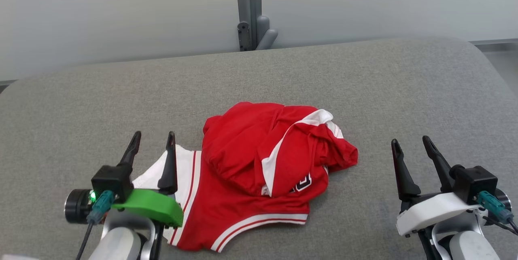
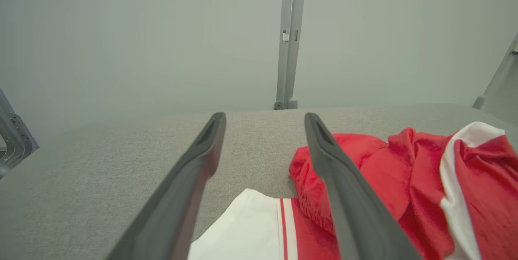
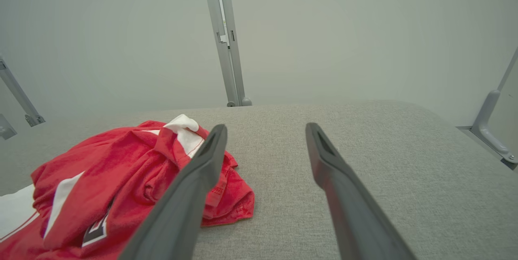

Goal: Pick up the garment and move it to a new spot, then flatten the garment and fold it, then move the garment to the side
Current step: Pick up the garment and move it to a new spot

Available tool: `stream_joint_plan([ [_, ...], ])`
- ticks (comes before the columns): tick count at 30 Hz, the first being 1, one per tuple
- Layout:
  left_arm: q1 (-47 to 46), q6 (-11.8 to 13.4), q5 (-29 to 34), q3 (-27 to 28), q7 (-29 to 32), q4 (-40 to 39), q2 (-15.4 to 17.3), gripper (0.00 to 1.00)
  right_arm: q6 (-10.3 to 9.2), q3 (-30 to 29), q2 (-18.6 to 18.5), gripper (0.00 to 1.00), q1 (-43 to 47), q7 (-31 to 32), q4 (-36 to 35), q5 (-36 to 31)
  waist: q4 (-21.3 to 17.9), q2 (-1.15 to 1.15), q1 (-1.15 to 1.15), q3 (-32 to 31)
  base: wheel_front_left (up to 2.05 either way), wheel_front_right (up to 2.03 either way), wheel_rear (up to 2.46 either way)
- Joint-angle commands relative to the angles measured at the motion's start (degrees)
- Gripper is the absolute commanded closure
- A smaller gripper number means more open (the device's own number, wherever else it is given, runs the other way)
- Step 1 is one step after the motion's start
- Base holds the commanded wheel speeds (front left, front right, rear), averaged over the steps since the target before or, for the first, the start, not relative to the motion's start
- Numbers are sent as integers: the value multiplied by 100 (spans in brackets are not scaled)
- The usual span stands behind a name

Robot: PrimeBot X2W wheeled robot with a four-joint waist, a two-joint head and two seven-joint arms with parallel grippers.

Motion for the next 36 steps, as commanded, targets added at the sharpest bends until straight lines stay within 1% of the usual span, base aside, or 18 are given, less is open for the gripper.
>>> stream_joint_plan([
  [1,-161,-59,72,-31,28,31,-41,0,0,20,-20,0,-22,6,-35,33,-21,0,0,67,0,0,0],
  [2,-270,-120,68,-93,86,61,-71,0,0,37,-26,0,-53,5,-49,38,-40,0,0,120,0,0,0],
  [3,-482,-246,54,-207,210,167,-131,0,0,85,-31,0,-120,11,-69,44,-100,0,0,239,0,0,0],
  [4,-580,-319,26,-280,305,262,-169,0,0,114,-32,0,-155,9,-75,52,-137,0,0,303,0,0,0],
  [11,-1042,-740,-153,-634,805,1063,-432,0,0,210,-23,0,-324,-62,2,107,-446,0,0,740,0,0,0],
  [15,-1158,-900,-299,-704,986,1474,-523,0,0,231,-31,0,-421,-131,64,146,-587,0,0,934,0,0,0],
  [19,-1243,-967,-327,-753,1051,1680,-543,0,0,212,-17,0,-493,-209,140,167,-654,0,0,1044,0,0,0],
  [20,-1261,-980,-307,-768,1005,1689,-533,52,0,208,-11,0,-507,-222,154,167,-659,0,0,1059,0,0,0],
  [21,-1298,-984,-268,-760,921,1671,-514,91,0,204,-3,0,-514,-230,169,175,-663,0,0,1071,0,0,0],
  [22,-1309,-1000,-249,-774,915,1677,-495,100,0,202,1,0,-522,-247,189,183,-663,0,0,1080,0,0,0],
  [28,-1511,-987,-59,-795,665,1333,-376,100,0,171,36,0,-596,-307,275,201,-637,0,0,1051,0,0,0],
  [35,-1803,-784,115,-619,441,498,-159,100,0,40,87,0,-564,-358,308,159,-640,0,0,950,0,0,0],
  [36,-1803,-784,115,-619,441,498,-159,100,0,40,87,0,-564,-358,308,159,-640,0,0,950,0,0,0],
])
